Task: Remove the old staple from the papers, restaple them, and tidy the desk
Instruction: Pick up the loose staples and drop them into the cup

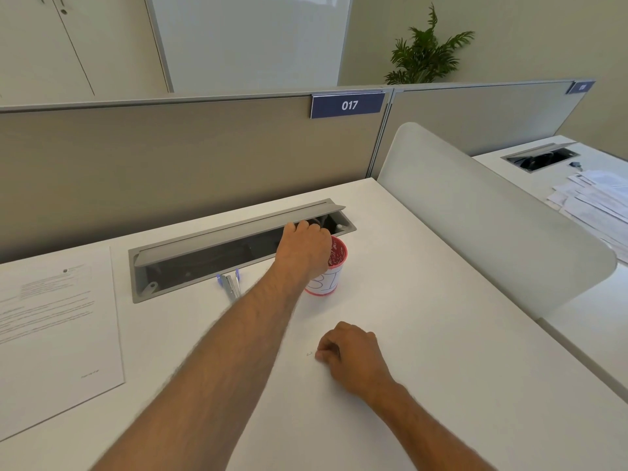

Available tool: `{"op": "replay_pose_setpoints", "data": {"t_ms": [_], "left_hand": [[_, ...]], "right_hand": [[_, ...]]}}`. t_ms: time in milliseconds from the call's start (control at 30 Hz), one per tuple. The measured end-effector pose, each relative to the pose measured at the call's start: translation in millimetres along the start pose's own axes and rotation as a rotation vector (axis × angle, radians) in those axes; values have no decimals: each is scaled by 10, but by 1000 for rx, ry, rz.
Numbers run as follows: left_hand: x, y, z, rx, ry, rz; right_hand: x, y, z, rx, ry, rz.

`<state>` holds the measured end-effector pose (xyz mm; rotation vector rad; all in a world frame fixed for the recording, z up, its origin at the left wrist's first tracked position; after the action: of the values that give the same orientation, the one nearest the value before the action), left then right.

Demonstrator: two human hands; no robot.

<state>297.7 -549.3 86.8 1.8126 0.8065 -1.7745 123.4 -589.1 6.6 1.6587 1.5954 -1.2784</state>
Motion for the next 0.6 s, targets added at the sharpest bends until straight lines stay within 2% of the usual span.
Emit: {"op": "replay_pose_setpoints", "data": {"t_ms": [167, 300, 367, 500, 600], "left_hand": [[-4, -69, -23, 41, -97, 23], [58, -244, -107, 99, -456, 297], [181, -366, -144, 145, -600, 349], [517, -632, -178, 183, -704, 224], [734, -823, -217, 215, -710, 61]], "right_hand": [[-16, 8, -62, -20, -115, -79], [-9, 10, -95, -22, -193, -94], [0, 9, -97, -28, -218, -94], [2, -3, -94, -49, -248, -99], [-19, -8, -45, -53, -138, -84]]}}
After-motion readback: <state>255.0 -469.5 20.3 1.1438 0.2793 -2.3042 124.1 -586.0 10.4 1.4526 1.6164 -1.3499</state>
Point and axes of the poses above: each hand's wrist, its own y-axis towards the middle knuckle, its own x-axis out of the palm, z = x × y, the point moved 1 cm from there along y, towards the middle knuckle, and after that the axes turned 10 degrees about -z, right-handed, at the moved point
